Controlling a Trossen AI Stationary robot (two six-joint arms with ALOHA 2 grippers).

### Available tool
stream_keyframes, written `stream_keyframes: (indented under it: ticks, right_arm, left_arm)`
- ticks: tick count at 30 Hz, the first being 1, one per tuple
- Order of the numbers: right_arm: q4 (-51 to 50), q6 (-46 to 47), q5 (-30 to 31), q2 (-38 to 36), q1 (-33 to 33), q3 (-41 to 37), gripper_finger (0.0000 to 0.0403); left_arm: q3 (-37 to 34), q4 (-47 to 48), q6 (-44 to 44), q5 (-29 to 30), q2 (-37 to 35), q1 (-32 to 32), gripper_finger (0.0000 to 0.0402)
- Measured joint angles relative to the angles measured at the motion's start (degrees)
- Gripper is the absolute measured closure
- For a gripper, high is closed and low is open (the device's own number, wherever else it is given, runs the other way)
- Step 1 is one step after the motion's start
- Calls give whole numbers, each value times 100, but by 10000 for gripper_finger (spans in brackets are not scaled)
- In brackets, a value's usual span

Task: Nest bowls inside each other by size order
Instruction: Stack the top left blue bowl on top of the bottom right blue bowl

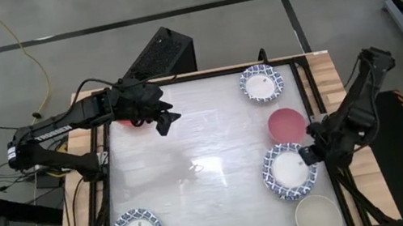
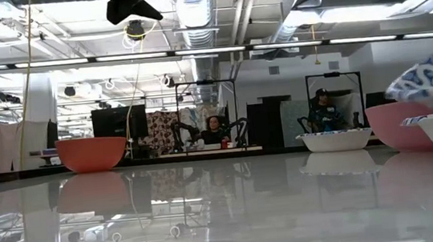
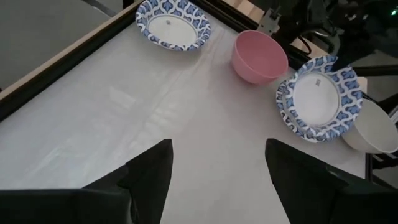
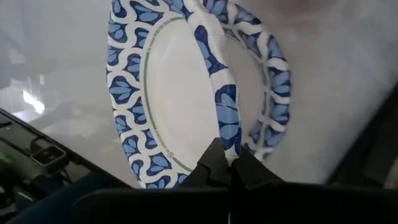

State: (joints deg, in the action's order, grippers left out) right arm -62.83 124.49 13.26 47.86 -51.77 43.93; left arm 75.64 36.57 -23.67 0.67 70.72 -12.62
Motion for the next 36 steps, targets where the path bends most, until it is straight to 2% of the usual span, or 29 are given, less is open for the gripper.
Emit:
stream_keyframes:
  ticks: [5,19,28,36]
  right_arm:
    - [105,-23,314,-118,-6,-232,402]
    - [283,9,318,-208,-461,-490,402]
    - [274,19,231,-61,-463,-488,400]
    - [393,21,64,101,-461,-488,361]
  left_arm:
    - [0,1,-104,0,0,0,156]
    - [0,-1,-123,-1,0,0,156]
    - [-2,-1,-125,-1,0,0,156]
    - [-2,-3,-233,-1,0,0,156]
